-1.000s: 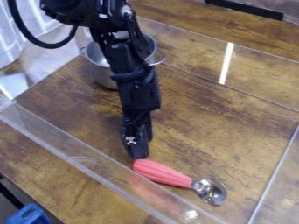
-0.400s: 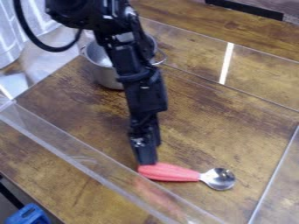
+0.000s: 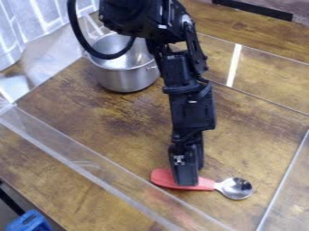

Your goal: Move the pink spoon to the right side of the table

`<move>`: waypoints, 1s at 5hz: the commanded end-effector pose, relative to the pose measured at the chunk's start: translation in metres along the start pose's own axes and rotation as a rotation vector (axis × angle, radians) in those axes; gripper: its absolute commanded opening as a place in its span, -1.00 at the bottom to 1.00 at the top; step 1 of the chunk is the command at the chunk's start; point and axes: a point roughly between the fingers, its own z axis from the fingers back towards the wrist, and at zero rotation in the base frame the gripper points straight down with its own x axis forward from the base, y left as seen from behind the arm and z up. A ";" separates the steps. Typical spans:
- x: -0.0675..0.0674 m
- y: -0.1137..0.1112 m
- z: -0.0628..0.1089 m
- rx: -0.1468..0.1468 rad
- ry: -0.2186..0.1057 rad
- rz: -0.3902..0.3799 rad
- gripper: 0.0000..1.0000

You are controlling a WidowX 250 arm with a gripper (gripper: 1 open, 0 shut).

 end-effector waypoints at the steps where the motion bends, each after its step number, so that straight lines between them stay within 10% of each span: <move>1: 0.004 -0.007 -0.021 -0.084 0.056 -0.090 1.00; 4: 0.001 -0.009 -0.027 -0.148 0.071 -0.191 1.00; 5: -0.004 -0.011 -0.027 -0.158 0.076 -0.210 -1.00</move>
